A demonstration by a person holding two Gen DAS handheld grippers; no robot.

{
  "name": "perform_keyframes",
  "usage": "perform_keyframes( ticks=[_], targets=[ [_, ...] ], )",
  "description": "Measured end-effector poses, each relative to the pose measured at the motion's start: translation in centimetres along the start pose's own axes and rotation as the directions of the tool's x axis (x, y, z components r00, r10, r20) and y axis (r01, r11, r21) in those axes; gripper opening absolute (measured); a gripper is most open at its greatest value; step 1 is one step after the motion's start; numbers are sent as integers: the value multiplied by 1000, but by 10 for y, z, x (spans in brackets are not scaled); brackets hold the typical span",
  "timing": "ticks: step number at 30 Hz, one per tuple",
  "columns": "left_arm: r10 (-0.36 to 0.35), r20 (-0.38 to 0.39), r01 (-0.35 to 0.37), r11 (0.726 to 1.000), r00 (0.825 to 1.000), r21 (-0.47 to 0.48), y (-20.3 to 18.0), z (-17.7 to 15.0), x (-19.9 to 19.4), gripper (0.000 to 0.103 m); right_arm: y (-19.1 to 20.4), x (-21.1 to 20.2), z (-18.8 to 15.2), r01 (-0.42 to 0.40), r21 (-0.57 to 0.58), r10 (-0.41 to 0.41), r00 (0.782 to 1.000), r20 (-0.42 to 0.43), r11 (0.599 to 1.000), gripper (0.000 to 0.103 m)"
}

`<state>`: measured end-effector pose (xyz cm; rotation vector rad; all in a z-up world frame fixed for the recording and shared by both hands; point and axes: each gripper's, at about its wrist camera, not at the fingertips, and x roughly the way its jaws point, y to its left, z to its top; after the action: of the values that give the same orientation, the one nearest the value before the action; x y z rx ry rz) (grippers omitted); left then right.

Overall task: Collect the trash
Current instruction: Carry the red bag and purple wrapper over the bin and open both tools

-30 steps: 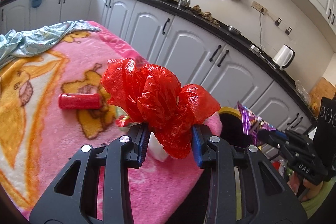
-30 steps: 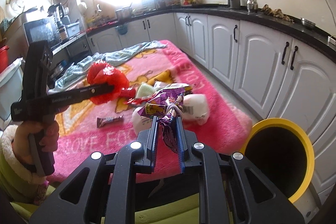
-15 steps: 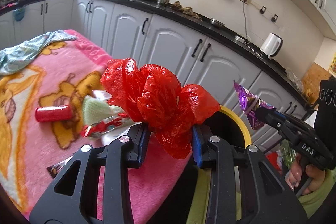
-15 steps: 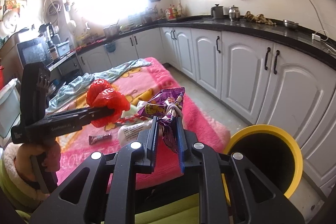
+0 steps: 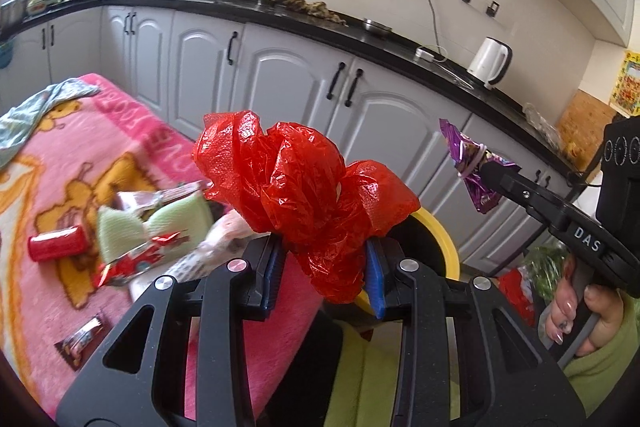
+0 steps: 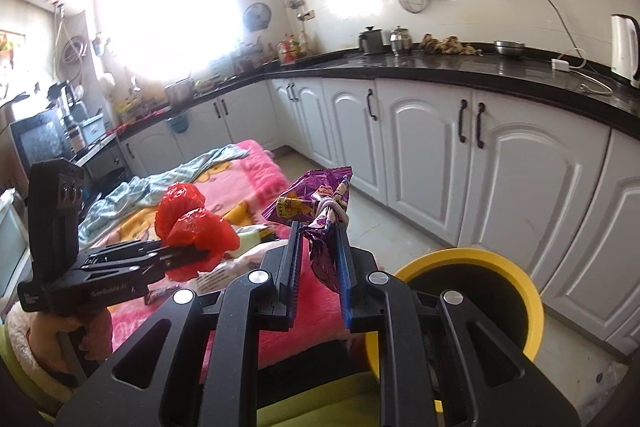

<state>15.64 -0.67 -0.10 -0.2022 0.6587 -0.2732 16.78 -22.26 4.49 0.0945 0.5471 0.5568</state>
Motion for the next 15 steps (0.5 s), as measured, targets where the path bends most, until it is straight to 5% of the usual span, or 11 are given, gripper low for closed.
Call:
perform_keyframes(
  ticks=[15],
  targets=[
    [-82,-49,86,993,995,84,-51,5,44,27,-63,-19,-4,105,117,-111,993,44,988,16]
  ],
)
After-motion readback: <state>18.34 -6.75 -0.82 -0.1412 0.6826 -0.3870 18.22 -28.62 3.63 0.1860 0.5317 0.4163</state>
